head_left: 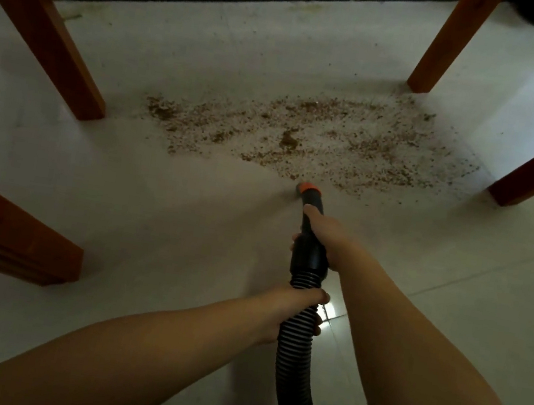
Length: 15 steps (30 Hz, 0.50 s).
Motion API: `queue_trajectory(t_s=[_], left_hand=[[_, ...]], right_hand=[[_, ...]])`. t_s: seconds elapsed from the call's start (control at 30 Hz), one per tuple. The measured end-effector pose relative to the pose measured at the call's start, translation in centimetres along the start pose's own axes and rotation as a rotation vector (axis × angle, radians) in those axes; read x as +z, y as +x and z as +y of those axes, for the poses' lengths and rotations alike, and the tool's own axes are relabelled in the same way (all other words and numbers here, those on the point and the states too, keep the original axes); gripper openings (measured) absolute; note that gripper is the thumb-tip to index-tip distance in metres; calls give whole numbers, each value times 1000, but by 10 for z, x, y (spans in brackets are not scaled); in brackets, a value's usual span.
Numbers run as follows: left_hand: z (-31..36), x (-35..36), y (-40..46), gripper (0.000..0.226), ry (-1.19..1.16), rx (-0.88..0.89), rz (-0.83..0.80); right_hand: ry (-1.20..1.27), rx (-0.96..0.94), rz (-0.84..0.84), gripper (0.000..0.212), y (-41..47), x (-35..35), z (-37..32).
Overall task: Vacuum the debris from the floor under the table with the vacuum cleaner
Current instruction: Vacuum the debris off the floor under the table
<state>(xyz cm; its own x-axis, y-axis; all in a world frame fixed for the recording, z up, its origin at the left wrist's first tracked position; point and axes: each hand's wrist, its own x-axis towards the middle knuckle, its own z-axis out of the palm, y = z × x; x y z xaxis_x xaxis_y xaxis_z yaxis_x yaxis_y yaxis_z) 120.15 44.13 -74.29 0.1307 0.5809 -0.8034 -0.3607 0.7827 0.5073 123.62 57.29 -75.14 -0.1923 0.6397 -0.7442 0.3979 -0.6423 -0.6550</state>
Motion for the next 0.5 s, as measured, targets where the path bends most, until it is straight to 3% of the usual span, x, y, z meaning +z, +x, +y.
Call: queue_trajectory(t_s=[0.27, 0.5], left_hand=[[6, 48, 14, 14, 167, -24, -74], [28, 45, 24, 15, 108, 11, -50]], right_hand=[[187, 54, 175, 58, -3, -77, 22], [166, 59, 165, 57, 7, -71, -5]])
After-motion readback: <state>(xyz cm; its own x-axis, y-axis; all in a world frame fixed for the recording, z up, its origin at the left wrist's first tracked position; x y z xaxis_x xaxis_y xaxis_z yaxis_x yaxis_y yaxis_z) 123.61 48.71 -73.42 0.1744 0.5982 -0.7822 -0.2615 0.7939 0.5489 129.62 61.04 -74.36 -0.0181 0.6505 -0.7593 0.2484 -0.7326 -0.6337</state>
